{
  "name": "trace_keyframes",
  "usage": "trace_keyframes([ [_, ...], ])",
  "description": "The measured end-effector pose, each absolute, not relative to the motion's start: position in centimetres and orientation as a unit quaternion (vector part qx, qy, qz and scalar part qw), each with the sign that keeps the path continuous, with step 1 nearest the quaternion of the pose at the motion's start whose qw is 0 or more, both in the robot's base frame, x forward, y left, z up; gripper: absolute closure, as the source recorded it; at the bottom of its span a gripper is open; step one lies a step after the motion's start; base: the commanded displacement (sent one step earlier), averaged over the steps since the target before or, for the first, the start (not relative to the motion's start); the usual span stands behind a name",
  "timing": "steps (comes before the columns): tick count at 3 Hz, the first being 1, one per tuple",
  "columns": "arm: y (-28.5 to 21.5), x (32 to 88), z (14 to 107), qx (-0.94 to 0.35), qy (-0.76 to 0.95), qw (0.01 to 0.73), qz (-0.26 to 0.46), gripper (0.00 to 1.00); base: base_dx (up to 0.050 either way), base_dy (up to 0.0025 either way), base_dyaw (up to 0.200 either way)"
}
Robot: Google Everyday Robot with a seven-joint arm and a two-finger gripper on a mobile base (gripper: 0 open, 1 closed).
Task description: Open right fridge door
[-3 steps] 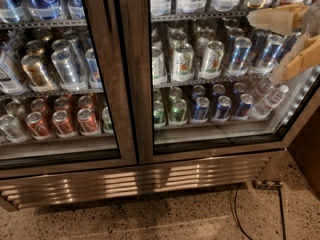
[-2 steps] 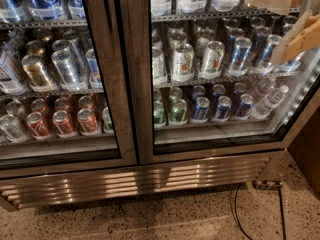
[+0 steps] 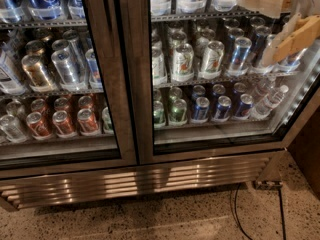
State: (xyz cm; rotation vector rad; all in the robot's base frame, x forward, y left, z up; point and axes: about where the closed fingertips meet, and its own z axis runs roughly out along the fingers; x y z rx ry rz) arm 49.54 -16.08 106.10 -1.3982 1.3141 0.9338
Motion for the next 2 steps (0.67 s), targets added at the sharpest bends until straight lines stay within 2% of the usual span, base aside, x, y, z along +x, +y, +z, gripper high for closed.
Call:
trace_keyframes([
  [2, -12.2, 49.4, 103.4, -0.588, 0.521, 0.486, 0.384, 0.0, 0.0, 0.0, 0.0],
])
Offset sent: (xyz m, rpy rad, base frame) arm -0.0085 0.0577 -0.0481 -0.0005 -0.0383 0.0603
